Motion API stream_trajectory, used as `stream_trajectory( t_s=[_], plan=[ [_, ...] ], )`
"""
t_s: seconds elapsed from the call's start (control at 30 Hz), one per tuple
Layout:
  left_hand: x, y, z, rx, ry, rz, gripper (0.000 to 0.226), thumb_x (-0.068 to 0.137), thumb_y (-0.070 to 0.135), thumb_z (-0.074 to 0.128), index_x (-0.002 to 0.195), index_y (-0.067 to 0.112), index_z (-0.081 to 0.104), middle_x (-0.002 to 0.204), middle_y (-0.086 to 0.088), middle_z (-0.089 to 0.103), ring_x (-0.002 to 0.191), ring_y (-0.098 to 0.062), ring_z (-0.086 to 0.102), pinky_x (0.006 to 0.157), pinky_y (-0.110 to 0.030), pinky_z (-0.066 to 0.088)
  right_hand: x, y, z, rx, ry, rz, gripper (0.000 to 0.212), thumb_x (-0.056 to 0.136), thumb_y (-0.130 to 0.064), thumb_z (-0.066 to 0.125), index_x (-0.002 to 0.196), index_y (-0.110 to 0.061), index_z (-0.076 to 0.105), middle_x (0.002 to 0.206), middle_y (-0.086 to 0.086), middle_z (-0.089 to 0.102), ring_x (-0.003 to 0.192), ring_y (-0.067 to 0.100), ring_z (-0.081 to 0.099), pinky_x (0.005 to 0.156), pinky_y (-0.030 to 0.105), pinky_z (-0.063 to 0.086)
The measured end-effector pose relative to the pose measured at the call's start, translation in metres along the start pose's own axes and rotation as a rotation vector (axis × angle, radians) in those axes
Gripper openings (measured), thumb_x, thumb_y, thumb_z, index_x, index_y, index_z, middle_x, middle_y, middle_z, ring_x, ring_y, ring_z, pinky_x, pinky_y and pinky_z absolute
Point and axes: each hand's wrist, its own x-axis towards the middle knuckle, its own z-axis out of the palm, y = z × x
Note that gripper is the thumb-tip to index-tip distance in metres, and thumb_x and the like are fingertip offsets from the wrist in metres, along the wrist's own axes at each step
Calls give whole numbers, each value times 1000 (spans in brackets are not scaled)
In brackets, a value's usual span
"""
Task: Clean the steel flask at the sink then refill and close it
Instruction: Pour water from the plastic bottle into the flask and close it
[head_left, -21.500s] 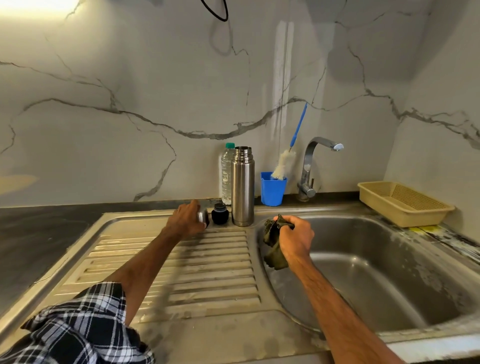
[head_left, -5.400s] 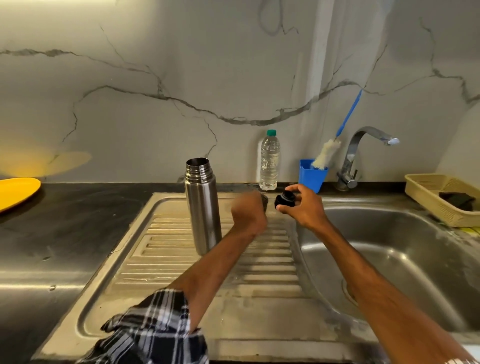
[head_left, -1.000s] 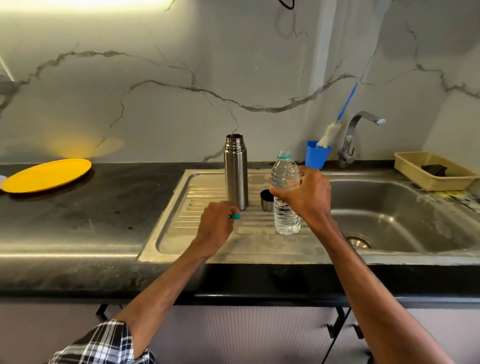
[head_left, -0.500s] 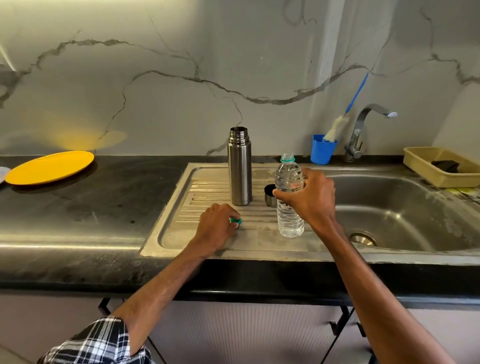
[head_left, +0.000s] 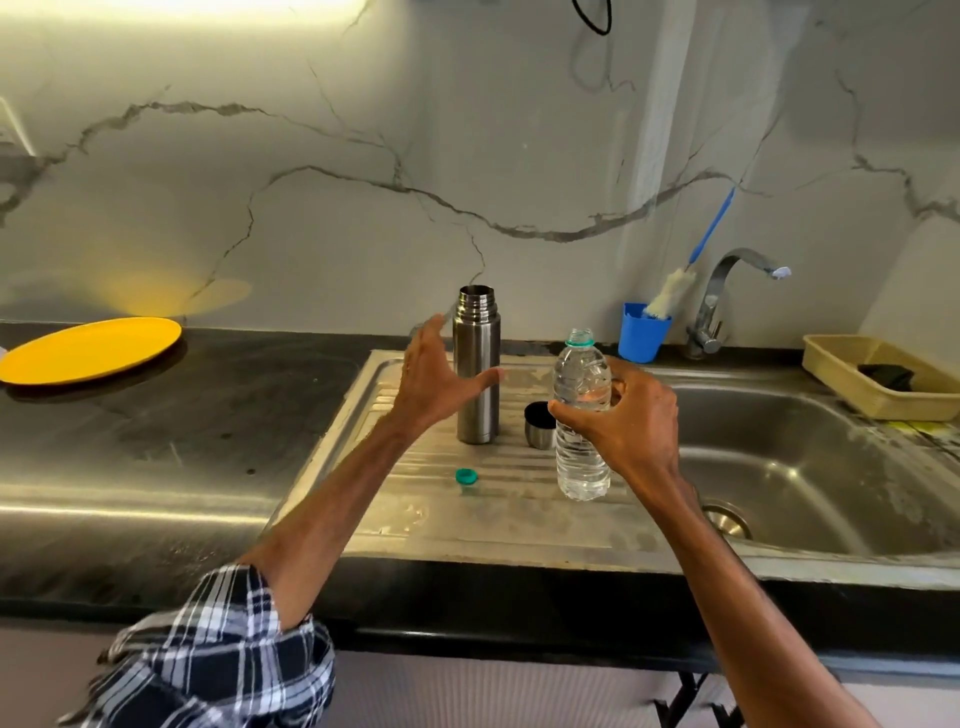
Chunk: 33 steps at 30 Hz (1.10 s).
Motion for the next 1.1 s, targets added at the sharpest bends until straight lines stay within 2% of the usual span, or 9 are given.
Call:
stream_trajectory(
  t_s=[0.1, 0.2, 0.27, 0.33, 0.47, 0.67, 0.77, 0.9, 1.1],
  plan=[
    [36, 8, 3, -45, -71, -5, 123, 61, 54, 93, 154, 10, 26, 149, -14, 45, 134, -30, 46, 111, -50, 44, 9, -7, -6, -24, 4, -28, 57, 71, -44, 88, 118, -22, 66, 88, -14, 65, 74, -2, 60, 62, 10, 42],
    [57, 10, 5, -63, -67, 26, 105, 61, 45, 95, 144, 10, 41, 127, -6, 59, 115, -22, 57, 90, -30, 49, 21, -12, -13, -67, 31, -76, 56, 68, -45, 88, 116, -28, 67, 84, -15, 67, 76, 4, 66, 65, 25, 56],
    [62, 10, 7, -83, -44, 76, 88, 66, 35, 95, 137, 9, 50, 120, -3, 63, 106, -16, 59, 76, -15, 42, 32, -13, -17, -105, 40, -97, 56, 66, -46, 87, 116, -30, 67, 80, -15, 67, 74, 6, 67, 66, 33, 59],
    [64, 10, 8, -94, -37, 140, 81, 66, 32, 95, 133, 10, 55, 116, -1, 66, 102, -13, 60, 72, -9, 38, 44, -14, -20, -165, 43, -138, 60, 66, -50, 85, 119, -32, 65, 83, -12, 70, 73, 7, 67, 66, 35, 59],
    [62, 17, 8, -110, -49, 217, 76, 63, 32, 96, 128, 15, 60, 110, 3, 70, 95, -11, 64, 80, -19, 51, 69, -21, -20, -274, 21, -207, 71, 65, -49, 86, 129, -29, 62, 92, -8, 71, 81, 13, 67, 69, 32, 57],
    [62, 25, 6, -88, -94, 231, 74, 61, 31, 97, 126, 18, 61, 101, 12, 65, 83, 7, 59, 69, -8, 42, 98, -26, -16, -418, -58, -303, 63, 68, -46, 83, 126, -31, 61, 97, -5, 74, 85, 18, 68, 66, 27, 49],
    [62, 26, 6, -94, -126, 252, 77, 60, 32, 97, 126, 19, 61, 102, 12, 66, 88, 3, 61, 78, -21, 52, 106, -25, -18, -553, -86, -326, 67, 71, -46, 80, 132, -31, 56, 100, 0, 73, 90, 22, 67, 67, 27, 40],
    [62, 28, 8, -97, -157, 298, 79, 62, 35, 96, 130, 19, 60, 105, 11, 65, 92, -2, 62, 80, -20, 50, 111, -21, -19, -650, -170, -357, 76, 76, -43, 81, 143, -27, 47, 109, 5, 72, 99, 25, 66, 81, 36, 52],
    [64, 31, 13, -76, -182, 349, 83, 64, 39, 95, 135, 17, 58, 118, 2, 70, 102, -10, 63, 92, -30, 52, 123, -15, -25, -785, -242, -391, 83, 82, -42, 78, 151, -25, 35, 112, 7, 67, 105, 26, 62, 87, 40, 52]
  ],
)
